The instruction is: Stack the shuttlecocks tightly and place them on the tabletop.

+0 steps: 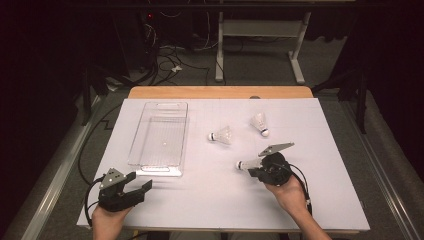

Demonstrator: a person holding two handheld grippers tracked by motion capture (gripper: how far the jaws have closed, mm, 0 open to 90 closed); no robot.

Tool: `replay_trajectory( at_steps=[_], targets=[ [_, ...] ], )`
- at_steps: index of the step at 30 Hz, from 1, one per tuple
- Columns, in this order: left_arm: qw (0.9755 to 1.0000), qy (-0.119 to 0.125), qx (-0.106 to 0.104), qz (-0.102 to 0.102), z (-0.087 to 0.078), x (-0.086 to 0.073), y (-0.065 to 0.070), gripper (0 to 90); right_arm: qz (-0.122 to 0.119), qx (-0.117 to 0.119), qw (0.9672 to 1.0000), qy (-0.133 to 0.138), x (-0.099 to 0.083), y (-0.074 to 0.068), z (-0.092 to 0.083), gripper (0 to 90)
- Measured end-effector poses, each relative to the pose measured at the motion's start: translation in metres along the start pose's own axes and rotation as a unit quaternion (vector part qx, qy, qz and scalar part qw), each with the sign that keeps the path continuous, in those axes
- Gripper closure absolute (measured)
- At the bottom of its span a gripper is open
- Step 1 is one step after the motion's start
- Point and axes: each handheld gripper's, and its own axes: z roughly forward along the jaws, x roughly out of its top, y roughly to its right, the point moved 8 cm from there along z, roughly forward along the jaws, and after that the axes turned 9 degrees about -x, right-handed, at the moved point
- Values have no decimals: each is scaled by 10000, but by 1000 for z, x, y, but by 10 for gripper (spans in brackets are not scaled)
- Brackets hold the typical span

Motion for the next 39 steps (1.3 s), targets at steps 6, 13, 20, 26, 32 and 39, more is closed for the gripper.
replay_trajectory(
  at_steps=[6, 13, 20, 26, 32, 39],
  targets=[
    [10000, -4, 0, 19, 0, 0, 0, 318, 78, -1, 9999, 97, 5, 5, -6, 900],
    [10000, -7, -3, 23, 0, 0, 1, 318, 180, -2, 9997, 171, 10, 11, -9, 900],
    [10000, -7, -1, 18, -1, 0, 1, 319, 212, 2, 9996, 206, 14, 16, -9, 900],
    [10000, 43, 38, 11, -2, 0, 2, 321, 246, 13, 9993, 278, 17, 15, -13, 900],
    [10000, 32, 53, 30, -2, 1, 1, 320, 274, -33, 9992, 281, 22, 20, -14, 900],
    [10000, -4, 41, 55, 0, 1, 1, 320, 267, -75, 9992, 279, 33, 26, -12, 900]
  ],
)
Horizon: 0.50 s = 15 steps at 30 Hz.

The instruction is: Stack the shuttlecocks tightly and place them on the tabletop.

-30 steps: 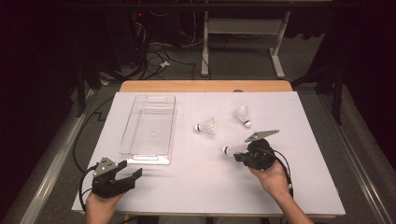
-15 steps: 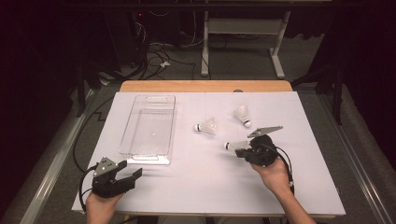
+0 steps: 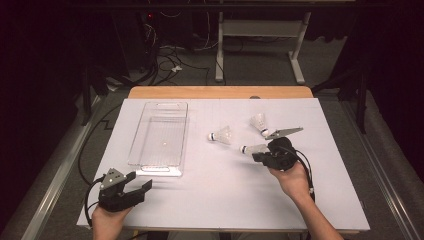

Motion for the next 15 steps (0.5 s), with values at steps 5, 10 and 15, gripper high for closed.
replay_trajectory(
  at_steps=[5, 10, 15],
  targets=[
    [10000, 2, -1, -2, 0, 0, 0, 319, -60, -13, 10000, -58, 5, 2, 4, 900],
    [10000, -7, -6, 14, 1, 0, 1, 319, -36, -32, 10000, -65, 10, 5, 6, 900],
    [10000, 5, -6, 7, 2, 1, 0, 319, -16, -69, 9999, -90, 14, 9, 9, 900]
  ],
)
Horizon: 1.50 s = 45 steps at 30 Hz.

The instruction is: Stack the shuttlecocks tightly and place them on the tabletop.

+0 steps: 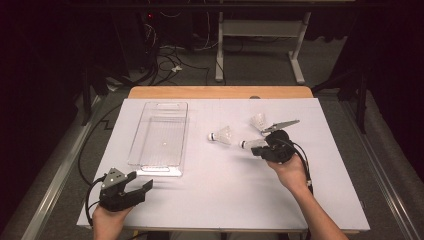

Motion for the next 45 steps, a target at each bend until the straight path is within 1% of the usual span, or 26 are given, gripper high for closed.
replay_trajectory(
  at_steps=[7, 15, 19, 22, 27, 29, 31, 35, 43, 45],
  targets=[
    [10000, -24, 6, 29, 0, 0, 0, 319, 44, 22, 10000, -11, 5, 3, 4, 900],
    [10000, 5, 15, 9, -1, 0, 1, 319, 55, 74, 10000, -13, 10, 3, 12, 900],
    [10000, -32, 8, 44, 0, 0, 1, 319, 58, 95, 9999, -15, 15, 3, 15, 900],
    [10000, 7, 11, 13, -1, 0, 1, 319, 49, 101, 9999, -16, 18, 2, 17, 900],
    [10000, -4, -1, 11, 0, 0, 1, 319, 53, 102, 9999, -40, 21, 3, 21, 900],
    [10000, 3, 4, 10, -1, 0, 1, 319, 79, 130, 9999, -10, 23, 3, 22, 900],
    [10000, -2, -9, 7, -1, 0, 0, 319, 124, 143, 9998, -19, 23, 4, 24, 900],
    [10000, -13, -7, 28, -1, 0, 1, 319, 137, 141, 9998, -53, 24, 4, 28, 900],
    [10000, 2, -19, 7, -1, 0, 1, 319, 81, 141, 9998, -75, 31, 3, 33, 900],
    [10000, 1, -26, 4, -1, 0, 1, 319, 60, 127, 9998, -116, 32, 2, 35, 900]
  ],
)
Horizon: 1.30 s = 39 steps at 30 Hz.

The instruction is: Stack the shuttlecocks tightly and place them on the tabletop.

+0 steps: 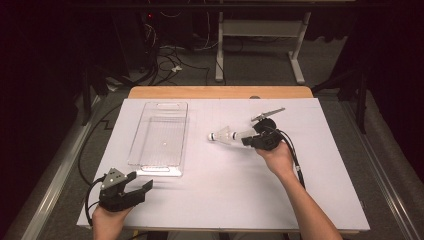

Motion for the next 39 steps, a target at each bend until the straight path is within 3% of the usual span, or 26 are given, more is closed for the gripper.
replay_trajectory(
  at_steps=[19, 27, 39],
  targets=[
    [10000, -4, -9, -5, 0, 0, 0, 319, -60, 30, 9998, -193, 10, -3, 17, 900],
    [10000, -9, -9, 2, 1, 0, 0, 318, -219, 8, 9994, -265, 13, -9, 23, 900],
    [10000, -35, -25, 33, 0, 0, 1, 317, -142, 79, 9996, -245, 15, -10, 29, 900]
  ],
)
